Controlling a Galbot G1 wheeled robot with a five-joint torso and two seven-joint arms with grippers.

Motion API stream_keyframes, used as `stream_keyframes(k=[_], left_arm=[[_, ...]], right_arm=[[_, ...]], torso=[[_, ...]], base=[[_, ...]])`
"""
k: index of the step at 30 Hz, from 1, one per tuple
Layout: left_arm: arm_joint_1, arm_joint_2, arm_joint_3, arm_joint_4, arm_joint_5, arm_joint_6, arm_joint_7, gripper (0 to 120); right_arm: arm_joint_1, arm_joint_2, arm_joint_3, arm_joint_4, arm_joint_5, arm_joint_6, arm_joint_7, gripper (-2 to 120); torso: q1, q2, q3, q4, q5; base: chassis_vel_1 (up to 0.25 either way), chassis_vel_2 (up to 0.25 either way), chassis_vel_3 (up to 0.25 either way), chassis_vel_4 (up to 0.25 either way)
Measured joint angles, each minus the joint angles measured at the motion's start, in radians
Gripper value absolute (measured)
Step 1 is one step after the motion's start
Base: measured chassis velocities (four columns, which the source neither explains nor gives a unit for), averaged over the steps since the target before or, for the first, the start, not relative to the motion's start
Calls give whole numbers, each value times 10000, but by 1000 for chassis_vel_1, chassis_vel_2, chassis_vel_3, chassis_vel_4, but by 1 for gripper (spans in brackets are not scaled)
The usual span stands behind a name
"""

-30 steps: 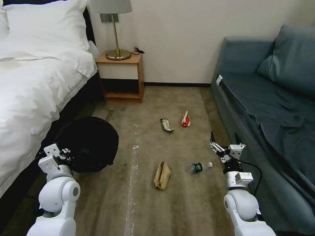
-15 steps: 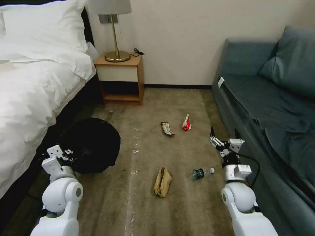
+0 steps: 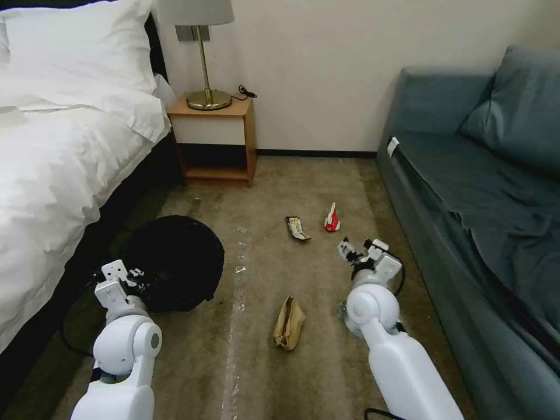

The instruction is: Pick up the trash bin, then pick up the garbage on the floor and place it into the trash bin.

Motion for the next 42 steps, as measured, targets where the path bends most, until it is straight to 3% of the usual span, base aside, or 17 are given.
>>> stream_keyframes(k=[12,20,26,29,34,42], left_arm=[[-32,-45,-5,138,50,-73,5,2],[-27,-98,-120,206,36,-126,17,2],[-31,-90,-127,217,28,-136,24,2],[-13,-152,-127,226,68,-162,25,2],[8,-186,-114,149,95,-163,-3,2],[82,-315,-129,144,206,-255,-18,2]], right_arm=[[93,870,486,-1234,1020,-1055,1103,100],[901,987,675,-3084,1439,-2011,1534,100],[1376,1211,971,-3741,1474,-2049,1557,100],[2058,1690,1448,-4812,1392,-2010,1597,100],[2521,1739,2199,-5677,1216,-1946,1695,100],[2555,1734,2914,-5891,1176,-1822,1783,100]], torso=[[0,0,-1,-2,0],[0,0,0,-1,-1],[0,0,0,-2,0],[0,0,0,3,2],[0,0,0,-1,0],[0,0,-1,-1,1]], base=[[0,0,0,0],[0,0,0,0],[0,0,0,0],[0,0,0,0],[0,0,0,0],[0,0,0,0]])
